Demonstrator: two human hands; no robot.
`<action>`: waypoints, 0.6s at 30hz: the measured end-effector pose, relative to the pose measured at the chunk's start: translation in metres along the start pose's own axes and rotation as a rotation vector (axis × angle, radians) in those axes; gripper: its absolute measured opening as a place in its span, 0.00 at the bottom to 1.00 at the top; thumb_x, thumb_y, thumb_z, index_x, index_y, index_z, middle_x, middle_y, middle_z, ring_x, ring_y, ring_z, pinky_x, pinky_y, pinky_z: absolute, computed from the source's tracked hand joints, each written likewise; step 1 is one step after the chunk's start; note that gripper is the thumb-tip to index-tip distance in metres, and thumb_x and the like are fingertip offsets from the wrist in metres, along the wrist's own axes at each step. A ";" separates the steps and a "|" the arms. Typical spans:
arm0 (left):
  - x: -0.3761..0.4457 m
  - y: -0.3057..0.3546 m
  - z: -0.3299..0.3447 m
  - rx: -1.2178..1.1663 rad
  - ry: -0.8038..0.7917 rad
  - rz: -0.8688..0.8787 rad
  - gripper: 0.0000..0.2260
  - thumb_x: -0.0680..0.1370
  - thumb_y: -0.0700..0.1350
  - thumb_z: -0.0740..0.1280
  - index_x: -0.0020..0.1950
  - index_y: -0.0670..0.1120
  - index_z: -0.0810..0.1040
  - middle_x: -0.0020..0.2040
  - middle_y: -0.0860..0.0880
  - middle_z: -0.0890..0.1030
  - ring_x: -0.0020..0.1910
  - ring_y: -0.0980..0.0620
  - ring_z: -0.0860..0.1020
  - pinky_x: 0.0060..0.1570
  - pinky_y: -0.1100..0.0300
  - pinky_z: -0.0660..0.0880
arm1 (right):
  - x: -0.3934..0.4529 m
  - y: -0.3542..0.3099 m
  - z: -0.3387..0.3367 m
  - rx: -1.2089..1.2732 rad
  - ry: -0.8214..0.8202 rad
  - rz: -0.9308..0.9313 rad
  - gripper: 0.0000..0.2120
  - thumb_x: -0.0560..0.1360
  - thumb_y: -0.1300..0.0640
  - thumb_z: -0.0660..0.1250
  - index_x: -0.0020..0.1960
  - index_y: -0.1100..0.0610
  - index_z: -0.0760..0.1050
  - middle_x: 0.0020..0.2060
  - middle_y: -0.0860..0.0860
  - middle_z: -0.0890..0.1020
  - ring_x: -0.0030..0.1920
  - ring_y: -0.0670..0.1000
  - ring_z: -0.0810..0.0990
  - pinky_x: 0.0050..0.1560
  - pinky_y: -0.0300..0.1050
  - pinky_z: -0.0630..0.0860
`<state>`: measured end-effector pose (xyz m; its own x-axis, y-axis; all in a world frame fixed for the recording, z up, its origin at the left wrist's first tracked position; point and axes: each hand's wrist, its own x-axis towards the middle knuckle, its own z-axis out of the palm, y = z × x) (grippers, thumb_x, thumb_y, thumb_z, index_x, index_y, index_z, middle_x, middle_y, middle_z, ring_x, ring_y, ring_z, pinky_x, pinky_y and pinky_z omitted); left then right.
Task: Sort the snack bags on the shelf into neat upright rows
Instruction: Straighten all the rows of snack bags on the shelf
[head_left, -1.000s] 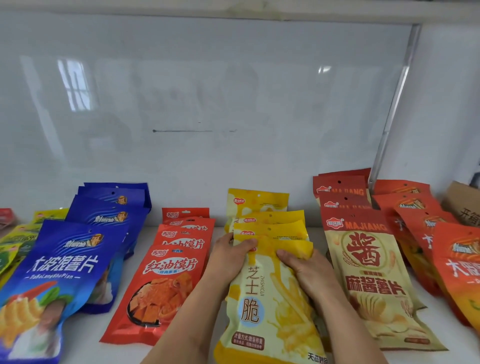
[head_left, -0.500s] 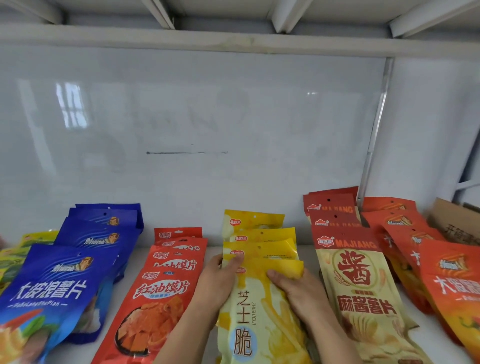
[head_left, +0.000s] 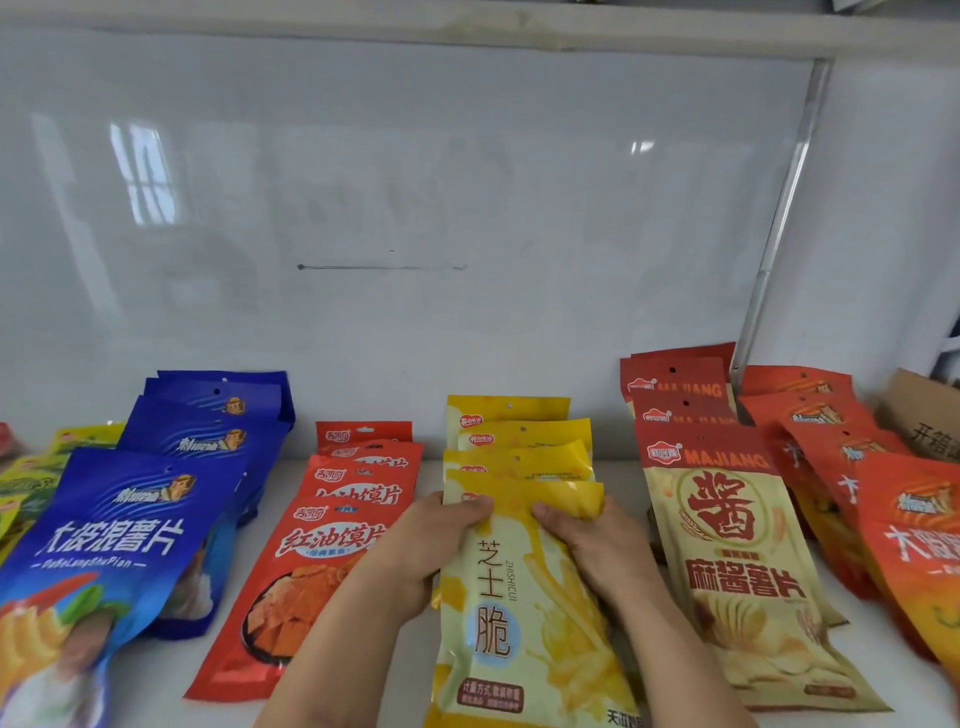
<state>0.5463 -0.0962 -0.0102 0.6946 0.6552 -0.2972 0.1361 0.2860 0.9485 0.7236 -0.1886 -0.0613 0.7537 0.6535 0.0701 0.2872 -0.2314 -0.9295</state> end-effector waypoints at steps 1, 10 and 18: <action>0.002 -0.002 0.000 0.051 0.023 0.010 0.11 0.81 0.44 0.68 0.62 0.41 0.79 0.52 0.41 0.87 0.51 0.39 0.86 0.56 0.42 0.81 | 0.001 0.000 0.002 -0.022 0.008 -0.007 0.30 0.63 0.34 0.77 0.58 0.50 0.77 0.50 0.47 0.84 0.49 0.50 0.82 0.49 0.48 0.78; -0.009 0.002 0.008 0.542 0.293 0.156 0.33 0.77 0.60 0.68 0.76 0.47 0.61 0.67 0.46 0.76 0.64 0.45 0.76 0.61 0.50 0.74 | -0.001 -0.011 0.001 -0.116 -0.049 -0.044 0.26 0.66 0.36 0.75 0.58 0.50 0.79 0.52 0.46 0.85 0.51 0.50 0.83 0.50 0.46 0.77; -0.049 -0.025 0.049 1.384 0.133 0.276 0.33 0.78 0.71 0.52 0.81 0.62 0.49 0.83 0.55 0.45 0.81 0.46 0.39 0.76 0.37 0.43 | 0.013 -0.013 0.005 -0.165 -0.091 0.030 0.49 0.47 0.22 0.72 0.59 0.52 0.78 0.49 0.47 0.85 0.49 0.51 0.84 0.51 0.49 0.80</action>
<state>0.5437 -0.1696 -0.0141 0.7519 0.6589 -0.0215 0.6348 -0.7148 0.2934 0.7264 -0.1736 -0.0504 0.7093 0.7049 0.0030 0.3636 -0.3622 -0.8583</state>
